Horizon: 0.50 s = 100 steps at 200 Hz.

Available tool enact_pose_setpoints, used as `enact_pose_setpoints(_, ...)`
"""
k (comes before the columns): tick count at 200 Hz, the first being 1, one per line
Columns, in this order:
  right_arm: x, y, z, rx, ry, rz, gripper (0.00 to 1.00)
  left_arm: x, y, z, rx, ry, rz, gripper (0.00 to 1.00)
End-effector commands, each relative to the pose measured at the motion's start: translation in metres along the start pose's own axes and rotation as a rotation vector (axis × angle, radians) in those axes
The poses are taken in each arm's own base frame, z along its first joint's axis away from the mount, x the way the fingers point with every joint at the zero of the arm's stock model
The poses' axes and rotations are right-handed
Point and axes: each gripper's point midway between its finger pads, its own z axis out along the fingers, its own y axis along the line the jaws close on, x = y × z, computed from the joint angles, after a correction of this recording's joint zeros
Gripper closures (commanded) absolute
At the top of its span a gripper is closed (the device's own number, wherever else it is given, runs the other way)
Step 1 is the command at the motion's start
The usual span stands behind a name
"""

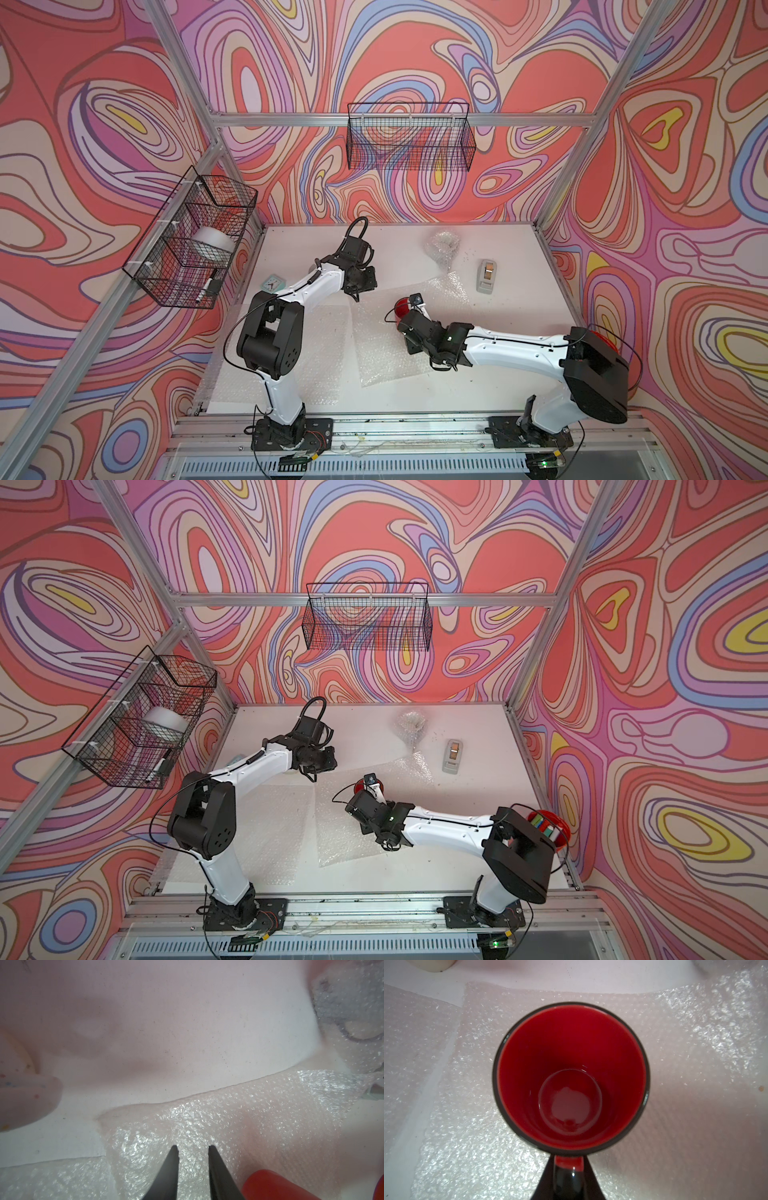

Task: Wrap mugs in bubble wrap
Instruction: Place the mug on the bubble wrap.

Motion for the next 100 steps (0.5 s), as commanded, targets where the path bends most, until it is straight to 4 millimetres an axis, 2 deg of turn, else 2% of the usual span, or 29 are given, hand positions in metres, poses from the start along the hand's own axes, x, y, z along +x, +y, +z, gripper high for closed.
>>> enact_pose_setpoints(1, -0.010, 0.000, 0.002, 0.019, -0.061, 0.032, 1.00, -0.006, -0.003, -0.015, 0.016, -0.038, -0.011, 0.71)
enact_pose_setpoints(56, 0.010, -0.001, 0.008, -0.001, -0.006, 0.052, 1.00, 0.005, -0.001, -0.021, 0.022, -0.037, -0.022, 0.71)
enact_pose_setpoints(77, 0.009, 0.007, 0.000, -0.063, 0.001, 0.050, 0.74, 0.018, -0.002, -0.027, 0.029, -0.036, -0.021, 0.71)
enact_pose_setpoints(100, 0.001, 0.016, -0.015, -0.136, -0.007, 0.041, 0.48, 0.046, -0.001, -0.031, 0.024, -0.018, -0.021, 0.71)
